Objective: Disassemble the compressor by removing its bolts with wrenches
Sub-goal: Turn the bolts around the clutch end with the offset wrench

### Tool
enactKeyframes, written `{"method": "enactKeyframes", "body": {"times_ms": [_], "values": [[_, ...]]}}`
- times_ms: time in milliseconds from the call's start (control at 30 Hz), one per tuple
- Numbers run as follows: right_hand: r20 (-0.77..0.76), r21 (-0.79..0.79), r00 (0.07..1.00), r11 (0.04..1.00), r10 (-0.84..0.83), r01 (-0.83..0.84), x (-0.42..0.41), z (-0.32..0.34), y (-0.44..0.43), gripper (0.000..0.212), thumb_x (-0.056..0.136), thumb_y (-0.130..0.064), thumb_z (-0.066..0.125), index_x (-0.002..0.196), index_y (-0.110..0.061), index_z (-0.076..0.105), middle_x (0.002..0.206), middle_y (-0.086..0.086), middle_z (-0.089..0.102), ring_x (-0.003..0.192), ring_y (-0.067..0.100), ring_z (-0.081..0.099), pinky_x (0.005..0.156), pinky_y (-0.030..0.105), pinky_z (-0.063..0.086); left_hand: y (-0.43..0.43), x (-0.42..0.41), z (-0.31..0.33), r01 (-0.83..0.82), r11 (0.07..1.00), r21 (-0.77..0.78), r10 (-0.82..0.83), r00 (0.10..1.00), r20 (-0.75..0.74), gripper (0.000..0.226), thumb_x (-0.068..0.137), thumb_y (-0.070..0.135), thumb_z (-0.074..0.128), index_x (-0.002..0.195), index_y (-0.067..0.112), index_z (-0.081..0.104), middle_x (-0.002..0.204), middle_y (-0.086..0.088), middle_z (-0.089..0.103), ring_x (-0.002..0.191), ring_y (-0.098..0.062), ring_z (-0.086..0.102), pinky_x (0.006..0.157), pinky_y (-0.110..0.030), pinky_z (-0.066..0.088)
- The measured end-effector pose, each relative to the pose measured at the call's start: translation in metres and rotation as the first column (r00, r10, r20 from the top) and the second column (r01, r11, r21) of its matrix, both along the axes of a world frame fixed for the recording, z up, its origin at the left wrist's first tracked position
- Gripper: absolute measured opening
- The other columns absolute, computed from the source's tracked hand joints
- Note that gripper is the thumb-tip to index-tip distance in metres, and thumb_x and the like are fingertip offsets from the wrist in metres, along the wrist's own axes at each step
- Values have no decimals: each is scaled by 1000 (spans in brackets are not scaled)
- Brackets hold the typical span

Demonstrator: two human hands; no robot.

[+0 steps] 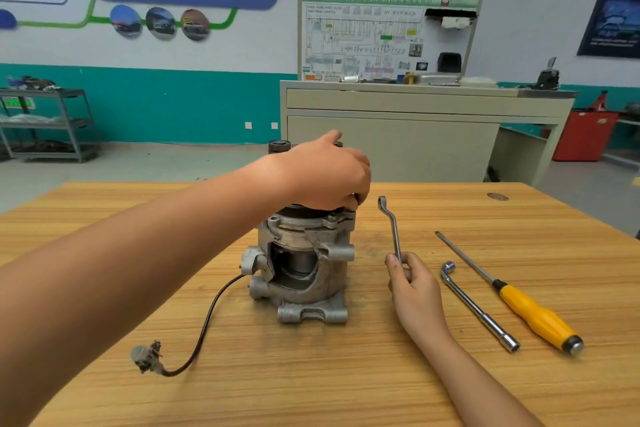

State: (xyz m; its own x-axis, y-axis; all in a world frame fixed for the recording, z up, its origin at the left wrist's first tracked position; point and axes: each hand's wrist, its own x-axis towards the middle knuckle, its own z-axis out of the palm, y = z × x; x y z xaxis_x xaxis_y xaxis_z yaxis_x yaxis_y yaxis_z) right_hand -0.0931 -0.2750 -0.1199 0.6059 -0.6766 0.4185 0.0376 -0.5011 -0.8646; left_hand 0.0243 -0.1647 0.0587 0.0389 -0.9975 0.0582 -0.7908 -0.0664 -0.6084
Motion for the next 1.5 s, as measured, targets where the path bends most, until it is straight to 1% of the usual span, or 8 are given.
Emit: {"method": "enactKeyframes", "body": {"times_ms": [333,633,800,1067,1167,1267,1367,1500], "values": [[-29,-9,1000,1000,0,0,-2,0,1,22,94,-30,47,74,-22,51,49,-6,38,40,3,33,43,18,27,62,-1,103,-78,705,-705,-175,944,-279,33,97,28,47,111,2,59,102,-14,61,84,-17,46,71,-23,29],[-26,16,1000,1000,-16,16,1,-2,-2,17,93,-32,47,93,-17,56,62,-8,51,57,7,45,51,25,31,247,50,-83,-757,460,-464,225,605,-764,20,83,14,68,101,5,70,93,-11,70,74,-14,57,63,-18,40],[-30,2,999,1000,-31,31,1,-3,-3,18,93,-34,48,91,-17,57,66,-4,55,61,12,49,56,26,35,273,62,-168,-844,361,-396,356,517,-778,18,82,20,71,99,13,74,93,-4,71,82,-22,63,64,-25,34],[-23,18,999,999,-46,47,0,-2,1,21,92,-33,49,88,-16,58,63,0,56,60,16,50,55,27,36,260,75,-179,-864,315,-393,451,501,-739,33,86,33,66,114,17,68,84,4,51,70,-16,52,60,-27,36],[11,47,999,998,-32,31,-4,4,8,20,91,-32,51,85,-16,60,60,-5,53,58,13,49,54,26,35,247,50,-170,-819,300,-489,205,556,-806,36,80,26,73,115,21,66,83,2,58,72,-16,57,63,-22,40],[102,138,995,990,13,-27,-9,13,23,17,83,-39,58,79,-23,62,51,-13,48,54,11,42,51,24,32,225,2,-157,-775,465,-427,-239,354,-904,32,79,17,71,101,40,66,83,6,67,77,-2,62,66,-4,43],[131,206,989,975,62,-88,-10,20,44,35,62,-62,59,79,-32,63,45,-15,43,46,5,35,44,17,30,202,-36,-150,-690,666,-283,-306,93,-948,19,80,27,66,92,41,70,97,19,68,80,3,64,68,-4,45],[91,146,994,987,56,-69,-3,30,60,42,58,-61,63,78,-24,59,42,-12,34,36,2,29,36,12,25,171,-30,-137,-656,661,-365,-341,171,-924,18,80,39,57,95,46,64,90,15,70,86,3,63,71,-9,47]]}}
